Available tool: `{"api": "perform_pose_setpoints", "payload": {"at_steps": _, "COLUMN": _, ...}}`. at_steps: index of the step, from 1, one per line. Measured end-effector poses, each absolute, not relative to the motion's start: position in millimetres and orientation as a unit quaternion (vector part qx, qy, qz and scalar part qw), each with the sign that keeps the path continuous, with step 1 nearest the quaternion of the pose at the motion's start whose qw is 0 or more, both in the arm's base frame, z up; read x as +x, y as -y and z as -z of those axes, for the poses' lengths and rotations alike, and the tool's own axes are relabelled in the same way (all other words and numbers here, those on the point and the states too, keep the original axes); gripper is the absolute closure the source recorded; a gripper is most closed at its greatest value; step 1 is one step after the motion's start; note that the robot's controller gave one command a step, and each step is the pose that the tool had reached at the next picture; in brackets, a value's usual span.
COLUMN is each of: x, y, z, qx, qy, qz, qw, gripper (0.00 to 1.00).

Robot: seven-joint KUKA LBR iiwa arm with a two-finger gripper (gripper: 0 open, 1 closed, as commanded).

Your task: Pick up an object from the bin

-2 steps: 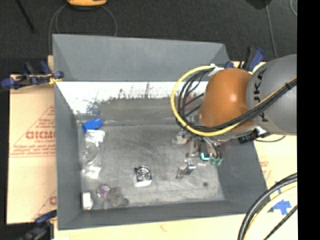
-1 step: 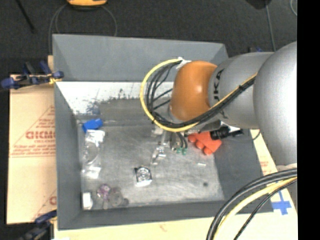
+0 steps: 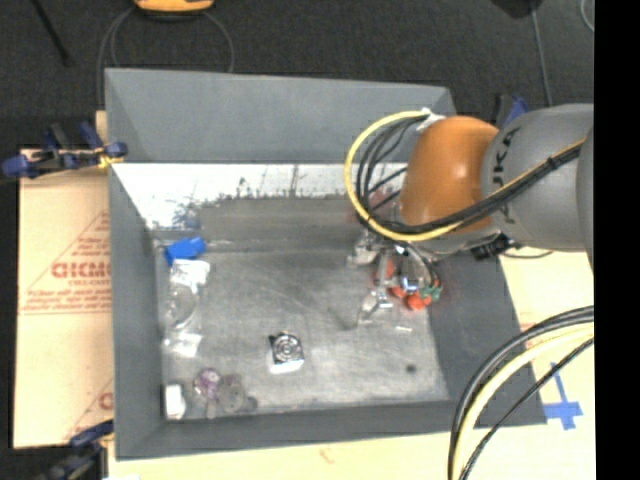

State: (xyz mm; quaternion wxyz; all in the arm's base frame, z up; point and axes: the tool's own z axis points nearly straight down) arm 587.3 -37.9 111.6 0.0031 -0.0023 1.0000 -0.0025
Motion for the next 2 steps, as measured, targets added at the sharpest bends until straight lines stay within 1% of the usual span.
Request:
{"api": "perform_pose_setpoints", "payload": {"at_steps": 1, "x": 581.2, "y": 109, "z": -129, "qx": -0.090, "qy": -0.996, "qz": 0.003, "qw": 0.003, "gripper": 0.00}}
{"api": "perform_pose_setpoints", "payload": {"at_steps": 2, "x": 638.0, "y": 155, "z": -89, "qx": -0.164, "qy": -0.986, "qz": 0.001, "qw": 0.004, "gripper": 0.00}}
